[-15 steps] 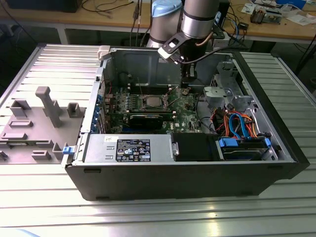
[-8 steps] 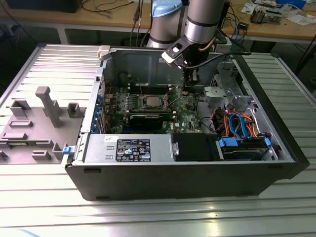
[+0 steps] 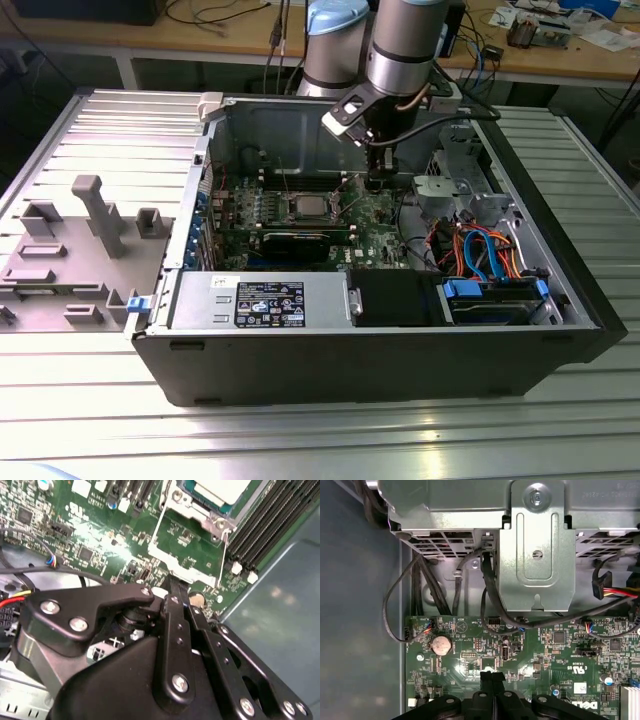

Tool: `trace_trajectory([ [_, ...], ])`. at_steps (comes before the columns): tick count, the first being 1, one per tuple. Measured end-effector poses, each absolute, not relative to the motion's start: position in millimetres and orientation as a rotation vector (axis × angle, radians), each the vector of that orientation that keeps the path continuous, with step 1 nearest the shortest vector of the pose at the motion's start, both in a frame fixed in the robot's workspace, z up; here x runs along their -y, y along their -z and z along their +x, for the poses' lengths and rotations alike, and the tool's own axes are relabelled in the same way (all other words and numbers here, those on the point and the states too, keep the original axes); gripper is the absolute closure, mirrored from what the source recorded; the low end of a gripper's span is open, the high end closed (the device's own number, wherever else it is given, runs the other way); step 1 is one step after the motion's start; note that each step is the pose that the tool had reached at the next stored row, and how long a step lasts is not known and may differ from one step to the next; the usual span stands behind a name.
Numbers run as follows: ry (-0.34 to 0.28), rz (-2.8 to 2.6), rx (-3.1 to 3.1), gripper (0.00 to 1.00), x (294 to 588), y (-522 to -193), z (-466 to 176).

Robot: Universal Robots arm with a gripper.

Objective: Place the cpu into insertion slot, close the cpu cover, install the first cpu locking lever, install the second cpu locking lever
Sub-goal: 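Close the cpu cover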

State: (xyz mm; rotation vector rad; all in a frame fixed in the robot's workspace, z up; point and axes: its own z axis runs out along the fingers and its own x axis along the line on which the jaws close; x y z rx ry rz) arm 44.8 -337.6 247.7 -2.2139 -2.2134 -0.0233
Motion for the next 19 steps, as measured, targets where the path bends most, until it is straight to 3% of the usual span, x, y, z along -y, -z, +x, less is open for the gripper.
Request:
trace_trajectory([
  [19, 0.023, -2.214, 2.213, 0.89, 337.6, -247.7, 35.9],
])
